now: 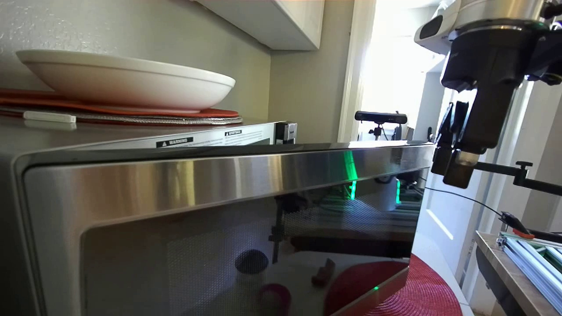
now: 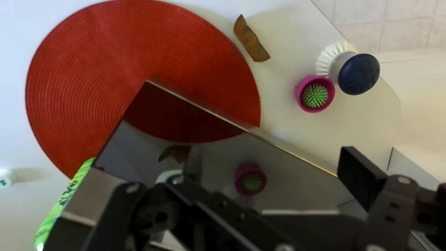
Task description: Close the microwave door.
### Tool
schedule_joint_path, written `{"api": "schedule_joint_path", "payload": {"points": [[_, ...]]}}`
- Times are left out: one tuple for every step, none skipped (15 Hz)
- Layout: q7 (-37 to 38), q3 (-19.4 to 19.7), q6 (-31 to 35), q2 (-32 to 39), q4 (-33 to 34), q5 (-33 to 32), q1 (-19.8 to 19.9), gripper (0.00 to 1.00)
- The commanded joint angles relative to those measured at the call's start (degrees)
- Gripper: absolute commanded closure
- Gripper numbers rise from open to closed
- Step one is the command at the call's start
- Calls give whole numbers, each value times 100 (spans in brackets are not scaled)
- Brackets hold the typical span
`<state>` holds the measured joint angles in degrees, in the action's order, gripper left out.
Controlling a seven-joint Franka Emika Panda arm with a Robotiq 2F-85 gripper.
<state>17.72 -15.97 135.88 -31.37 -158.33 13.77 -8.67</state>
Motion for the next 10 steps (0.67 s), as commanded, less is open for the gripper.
{"api": "schedule_joint_path", "payload": {"points": [[-81,64,361,190,3,-435,61,0],[-66,74,440,227,4,-542,97,0],[-93,102,533,275,5,-631,125,0],[-106,120,641,313,5,-732,161,0],[-91,98,738,342,6,-908,243,0],[-49,52,897,378,3,-1142,356,0],[6,35,1041,411,4,-1306,441,0],[33,30,1163,444,5,-1452,517,0],[61,30,1310,485,6,-1578,594,0],[87,34,1488,528,7,-1667,655,0]]}}
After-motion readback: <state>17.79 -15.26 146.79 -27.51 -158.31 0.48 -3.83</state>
